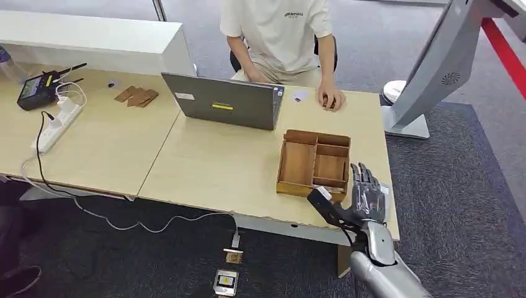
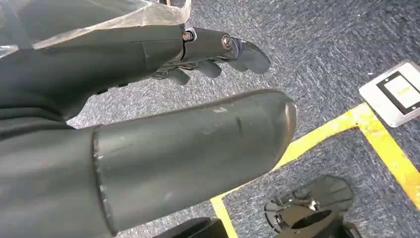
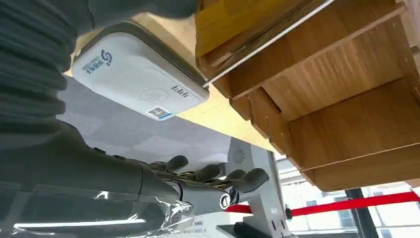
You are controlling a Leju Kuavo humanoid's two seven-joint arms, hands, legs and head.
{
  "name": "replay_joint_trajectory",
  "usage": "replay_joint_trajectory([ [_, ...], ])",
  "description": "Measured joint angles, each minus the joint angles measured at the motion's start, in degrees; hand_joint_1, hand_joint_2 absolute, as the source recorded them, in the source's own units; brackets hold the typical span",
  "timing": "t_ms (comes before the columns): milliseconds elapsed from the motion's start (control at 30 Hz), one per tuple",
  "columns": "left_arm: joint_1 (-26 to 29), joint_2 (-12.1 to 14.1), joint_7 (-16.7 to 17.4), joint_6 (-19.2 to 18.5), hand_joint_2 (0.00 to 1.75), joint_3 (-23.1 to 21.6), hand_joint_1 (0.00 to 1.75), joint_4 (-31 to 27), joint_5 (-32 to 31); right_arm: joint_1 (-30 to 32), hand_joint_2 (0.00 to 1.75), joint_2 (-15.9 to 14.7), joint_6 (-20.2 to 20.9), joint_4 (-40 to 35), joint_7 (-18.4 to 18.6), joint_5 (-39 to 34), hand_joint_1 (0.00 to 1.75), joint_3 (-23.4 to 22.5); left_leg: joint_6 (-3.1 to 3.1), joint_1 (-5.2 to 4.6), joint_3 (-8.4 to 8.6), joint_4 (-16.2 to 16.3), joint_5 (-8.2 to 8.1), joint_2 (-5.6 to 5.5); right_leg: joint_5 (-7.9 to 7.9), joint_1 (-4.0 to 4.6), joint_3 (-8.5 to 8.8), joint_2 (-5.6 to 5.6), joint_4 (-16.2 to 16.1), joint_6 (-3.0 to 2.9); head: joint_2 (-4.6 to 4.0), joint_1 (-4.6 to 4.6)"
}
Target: Pass the card to the sensor for recognition and then transmit it.
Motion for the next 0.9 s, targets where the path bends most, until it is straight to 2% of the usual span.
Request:
replay_joint_trajectory([
  [500, -0.2, 0.0, 0.1, -0.6, 0.0, 0.0, 0.0, 0.0, -0.6, 0.1, 1.75, 0.2, 0.3, 0.7, -0.2, -1.3, 1.73, 0.0, 0.0, 0.0, 0.0, 0.0, 0.0, 0.0, 0.0, 0.0, 0.0, 0.0, 0.0, 0.0, 0.0, 0.0],
  [567, -0.2, 0.0, 0.1, -0.6, 0.0, 0.0, 0.0, 0.0, -0.6, 0.2, 1.75, 0.2, 0.4, 0.9, 0.0, -1.5, 1.54, 0.0, 0.0, 0.0, 0.0, 0.0, 0.0, 0.0, 0.0, 0.0, 0.0, 0.0, 0.0, 0.0, 0.0, 0.0],
  [600, -0.2, 0.0, 0.1, -0.6, 0.0, 0.0, 0.0, 0.0, -0.6, 0.2, 1.75, 0.2, 0.4, 1.0, 0.0, -1.5, 0.56, -0.1, 0.0, 0.0, 0.0, 0.0, 0.0, 0.0, 0.0, 0.0, -0.01, 0.0, 0.0, 0.0, 0.0, 0.0],
  [633, -0.3, 0.0, 0.1, -0.6, 0.0, 0.0, 0.0, 0.0, -0.7, 0.2, 1.75, 0.2, 0.4, 1.1, 0.0, -1.5, 0.05, -0.3, 0.0, 0.0, 0.0, 0.0, 0.0, 0.0, 0.0, 0.0, 0.0, 0.0, 0.0, 0.0, 0.0, 0.0],
  [667, -0.3, 0.0, 0.1, -0.6, 0.0, 0.0, 0.0, 0.0, -0.8, 0.2, 1.75, 0.3, 0.4, 1.3, 0.0, -1.5, 0.0, -0.5, 0.0, 0.0, 0.0, 0.0, 0.0, 0.0, 0.0, 0.0, -0.01, 0.0, 0.0, 0.0, 0.0, 0.0],
  [900, -0.4, -0.1, 0.3, -0.7, 0.0, 0.0, 0.0, 0.0, -1.1, 0.2, 1.75, 0.5, 0.4, 1.9, 0.1, -1.3, 0.0, -0.9, 0.0, 0.0, 0.01, 0.0, 0.0, 0.0, 0.0, 0.0, 0.0, 0.0, 0.0, 0.0, 0.0, 0.0],
])
